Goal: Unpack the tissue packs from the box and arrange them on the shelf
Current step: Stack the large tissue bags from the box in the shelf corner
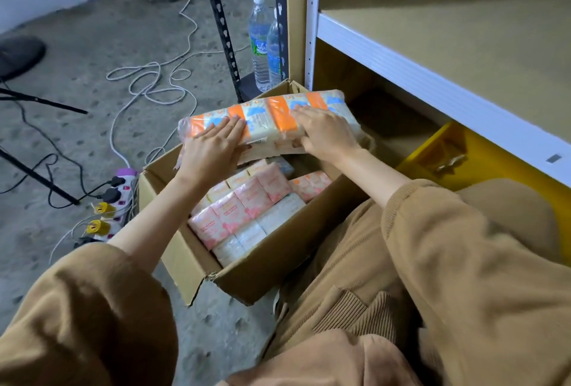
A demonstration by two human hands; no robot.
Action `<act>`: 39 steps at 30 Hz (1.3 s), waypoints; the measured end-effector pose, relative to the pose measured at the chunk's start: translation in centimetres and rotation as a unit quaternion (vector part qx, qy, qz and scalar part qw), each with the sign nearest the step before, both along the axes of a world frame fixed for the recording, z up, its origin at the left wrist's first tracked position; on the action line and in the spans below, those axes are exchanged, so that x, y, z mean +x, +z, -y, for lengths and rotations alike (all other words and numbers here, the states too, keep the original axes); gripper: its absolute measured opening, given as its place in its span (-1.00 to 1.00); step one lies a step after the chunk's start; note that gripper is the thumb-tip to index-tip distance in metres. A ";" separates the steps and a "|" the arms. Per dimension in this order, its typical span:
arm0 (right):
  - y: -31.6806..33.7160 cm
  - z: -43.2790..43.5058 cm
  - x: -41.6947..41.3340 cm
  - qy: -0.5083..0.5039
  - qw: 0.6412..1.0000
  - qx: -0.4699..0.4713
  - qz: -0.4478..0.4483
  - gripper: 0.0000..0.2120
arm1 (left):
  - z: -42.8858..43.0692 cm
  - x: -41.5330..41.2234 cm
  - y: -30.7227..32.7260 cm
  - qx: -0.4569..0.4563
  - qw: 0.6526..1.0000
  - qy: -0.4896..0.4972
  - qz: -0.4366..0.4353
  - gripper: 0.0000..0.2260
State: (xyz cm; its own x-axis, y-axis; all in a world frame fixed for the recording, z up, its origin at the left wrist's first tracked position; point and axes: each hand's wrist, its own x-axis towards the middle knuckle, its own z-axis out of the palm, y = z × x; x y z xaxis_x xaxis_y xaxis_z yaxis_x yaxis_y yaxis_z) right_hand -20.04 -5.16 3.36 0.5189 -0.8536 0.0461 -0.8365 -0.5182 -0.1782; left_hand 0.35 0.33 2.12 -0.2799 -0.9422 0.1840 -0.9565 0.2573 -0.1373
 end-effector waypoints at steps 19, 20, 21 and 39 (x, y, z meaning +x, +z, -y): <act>14.7 -0.5 -17.3 -0.183 0.976 -0.122 -0.014 -0.44 | 6.7 -16.9 12.8 -0.141 0.976 -0.155 -0.054 -0.57; 14.6 -0.4 -18.2 -0.194 0.974 -0.114 -0.020 -0.44 | 7.2 -18.1 12.8 -0.135 0.976 -0.156 -0.062 -0.56; 14.5 -0.3 -19.1 -0.206 0.972 -0.108 -0.024 -0.44 | 7.6 -19.4 12.9 -0.115 0.979 -0.154 -0.060 -0.54; 11.0 7.3 -25.8 -0.251 0.965 -0.033 -0.062 -0.34 | 13.6 -26.0 12.5 0.055 0.986 -0.151 -0.033 -0.26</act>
